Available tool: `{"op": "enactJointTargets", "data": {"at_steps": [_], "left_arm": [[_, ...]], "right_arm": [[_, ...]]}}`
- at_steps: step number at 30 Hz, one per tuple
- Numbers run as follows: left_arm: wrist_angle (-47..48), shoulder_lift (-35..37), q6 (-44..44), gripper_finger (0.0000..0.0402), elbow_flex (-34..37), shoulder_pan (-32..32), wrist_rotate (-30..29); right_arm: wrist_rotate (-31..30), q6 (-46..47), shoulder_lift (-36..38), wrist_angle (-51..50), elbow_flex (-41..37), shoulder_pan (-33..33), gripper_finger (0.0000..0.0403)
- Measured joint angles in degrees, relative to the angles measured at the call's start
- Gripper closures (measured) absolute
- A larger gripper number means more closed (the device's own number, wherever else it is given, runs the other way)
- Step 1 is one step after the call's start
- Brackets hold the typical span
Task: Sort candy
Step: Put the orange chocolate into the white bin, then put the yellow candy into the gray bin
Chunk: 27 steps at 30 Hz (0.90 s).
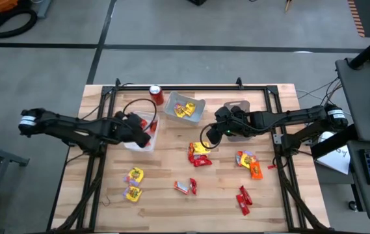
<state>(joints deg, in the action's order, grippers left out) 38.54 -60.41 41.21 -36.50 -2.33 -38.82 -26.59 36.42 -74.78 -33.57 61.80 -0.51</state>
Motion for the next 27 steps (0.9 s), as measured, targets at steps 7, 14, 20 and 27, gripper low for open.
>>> {"op": "enactJointTargets", "data": {"at_steps": [7, 14, 20, 27], "left_arm": [[-9.7, -1.8, -4.6, 0.0364, 3.5, 4.4, 2.5], [-9.9, -4.6, -4.7, 0.0353, 3.6, 6.2, 2.4], [-9.9, -6.9, -4.8, 0.0316, 3.2, 6.2, 2.4], [-8.6, -7.1, -7.5, 0.0271, 0.1, 5.8, 3.1]], "right_arm": [[0.0, 0.0, 0.0, 0.0, 0.0, 0.0, 0.0225], [0.0, 0.1, 0.0, 0.0, 0.0, 0.0, 0.0225], [0.0, 0.2, 0.0, 0.0, 0.0, 0.0, 0.0225], [0.0, 0.2, 0.0, 0.0, -0.2, 0.0, 0.0225]]}}
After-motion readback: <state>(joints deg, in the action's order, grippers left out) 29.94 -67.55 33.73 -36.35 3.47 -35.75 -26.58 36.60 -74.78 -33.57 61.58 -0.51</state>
